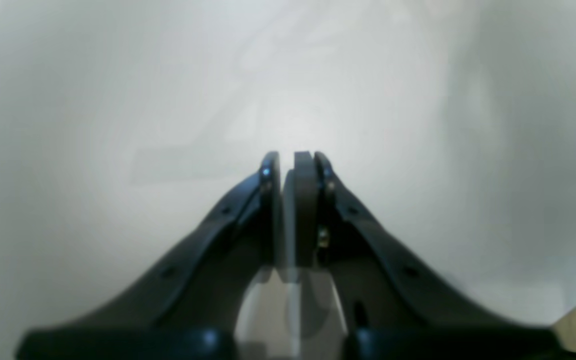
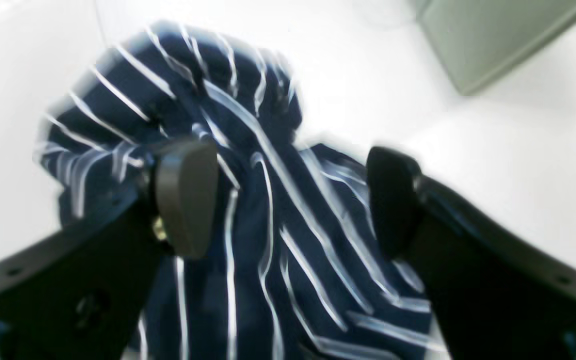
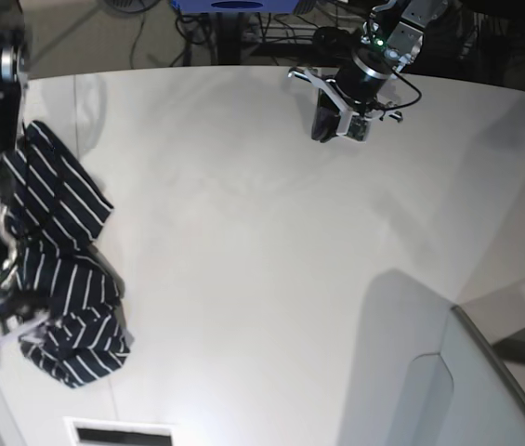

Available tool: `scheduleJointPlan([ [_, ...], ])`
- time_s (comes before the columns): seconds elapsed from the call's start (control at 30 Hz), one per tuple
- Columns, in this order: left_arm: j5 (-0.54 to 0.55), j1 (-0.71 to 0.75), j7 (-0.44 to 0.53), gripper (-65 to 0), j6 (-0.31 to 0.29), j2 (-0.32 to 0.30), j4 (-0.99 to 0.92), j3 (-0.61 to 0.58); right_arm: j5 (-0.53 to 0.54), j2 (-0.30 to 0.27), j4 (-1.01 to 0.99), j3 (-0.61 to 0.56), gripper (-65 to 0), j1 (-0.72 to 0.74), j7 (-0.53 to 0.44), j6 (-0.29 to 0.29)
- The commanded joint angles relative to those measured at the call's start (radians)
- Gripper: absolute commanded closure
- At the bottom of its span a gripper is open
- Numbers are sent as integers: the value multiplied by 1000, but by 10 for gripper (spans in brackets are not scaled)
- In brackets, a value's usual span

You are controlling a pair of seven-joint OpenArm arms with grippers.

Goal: Layout the t-shirt on the table in an organized manner, then fold the t-shirt properly
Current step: 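Regrasp the shirt with the right gripper and lift it up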

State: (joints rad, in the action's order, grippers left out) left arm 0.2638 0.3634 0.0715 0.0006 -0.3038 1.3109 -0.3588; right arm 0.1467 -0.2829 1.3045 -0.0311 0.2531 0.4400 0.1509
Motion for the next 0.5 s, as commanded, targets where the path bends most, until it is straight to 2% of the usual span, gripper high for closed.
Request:
scheduleJointPlan([
  [0.0, 1, 6, -31, -59, 5, -7, -6, 1, 18, 11, 63, -72, -428, -16, 10, -30],
  [0.1, 1, 4, -31, -59, 5, -4, -18, 1, 8, 11, 96, -250, -420, -67, 13, -30],
  [0.2, 1, 6, -31, -58, 5, -4, -17, 1, -94, 47, -7, -359, -363, -64, -19, -3],
  [0.37, 1, 15, -31, -58, 5, -5, -20, 1, -282, 147, -194, -369, -362, -27, -85, 14],
  [0.47, 1, 26, -28, -58, 5, -7, -20, 1, -399, 199, -250, -310, -360, -19, -111, 34],
])
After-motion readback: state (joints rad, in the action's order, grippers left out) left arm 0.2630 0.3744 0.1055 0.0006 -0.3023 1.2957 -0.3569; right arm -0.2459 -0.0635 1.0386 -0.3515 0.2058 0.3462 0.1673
